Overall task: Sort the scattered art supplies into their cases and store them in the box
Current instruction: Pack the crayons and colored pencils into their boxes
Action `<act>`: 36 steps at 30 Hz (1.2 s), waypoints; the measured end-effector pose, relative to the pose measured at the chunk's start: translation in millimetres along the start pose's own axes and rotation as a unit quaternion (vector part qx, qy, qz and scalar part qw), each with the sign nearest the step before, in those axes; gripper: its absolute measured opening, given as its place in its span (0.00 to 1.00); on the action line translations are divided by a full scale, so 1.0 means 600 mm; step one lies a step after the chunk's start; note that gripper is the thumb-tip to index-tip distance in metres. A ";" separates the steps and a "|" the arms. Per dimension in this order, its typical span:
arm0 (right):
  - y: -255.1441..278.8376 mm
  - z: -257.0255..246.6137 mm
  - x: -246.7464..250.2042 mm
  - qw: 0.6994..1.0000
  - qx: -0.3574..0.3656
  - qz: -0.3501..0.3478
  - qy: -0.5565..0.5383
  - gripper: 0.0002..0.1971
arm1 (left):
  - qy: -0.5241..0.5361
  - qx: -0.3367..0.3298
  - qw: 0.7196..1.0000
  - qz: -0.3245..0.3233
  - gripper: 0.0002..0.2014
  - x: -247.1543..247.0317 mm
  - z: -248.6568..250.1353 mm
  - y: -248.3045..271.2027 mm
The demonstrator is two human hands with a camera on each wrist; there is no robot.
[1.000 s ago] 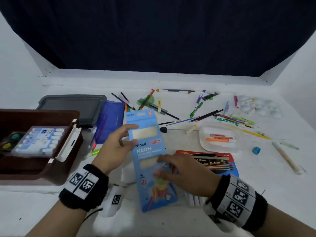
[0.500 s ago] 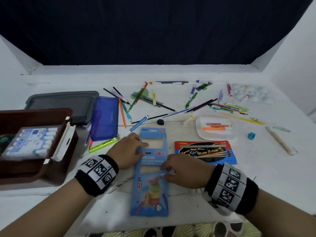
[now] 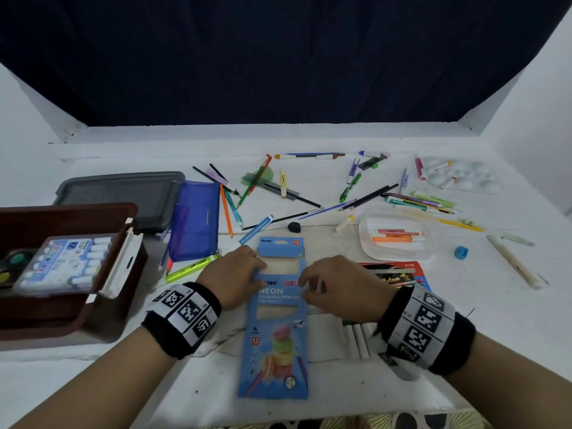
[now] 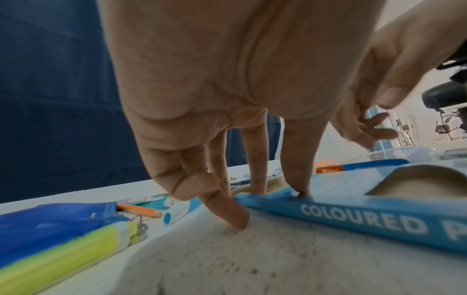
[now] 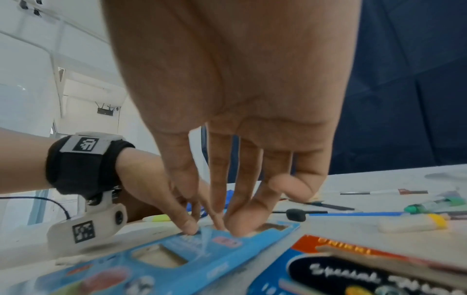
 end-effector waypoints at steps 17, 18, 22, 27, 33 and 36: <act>-0.151 0.052 0.054 0.894 -0.186 -0.077 0.399 0.16 | 0.016 -0.003 1.000 -0.017 0.24 0.030 -0.008 -0.017; -0.155 0.053 0.050 0.893 -0.188 -0.084 0.400 0.15 | 0.021 -0.007 1.000 -0.019 0.24 0.033 -0.009 -0.019; -0.163 0.048 0.036 0.905 -0.179 -0.065 0.380 0.08 | 0.042 -0.014 0.999 -0.016 0.25 0.038 -0.013 -0.021; -0.167 0.046 0.033 0.905 -0.168 -0.055 0.388 0.08 | 0.062 -0.023 0.998 0.002 0.24 0.036 -0.016 -0.022; -0.172 0.043 0.045 0.908 -0.139 -0.042 0.394 0.11 | 0.046 -0.031 0.998 -0.011 0.25 0.035 -0.007 -0.027; -0.170 0.040 0.046 0.914 -0.112 -0.017 0.389 0.13 | 0.041 -0.027 0.999 -0.009 0.26 0.035 -0.008 -0.027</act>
Point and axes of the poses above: each hand's wrist, its own y-axis away from the middle knuckle, its own x-axis out of the back of the hand, z = x × y, the point moved 2 cm from there along -y, towards the middle knuckle, and after that the axes turned 4 degrees about -x, right-handed, at the moved point
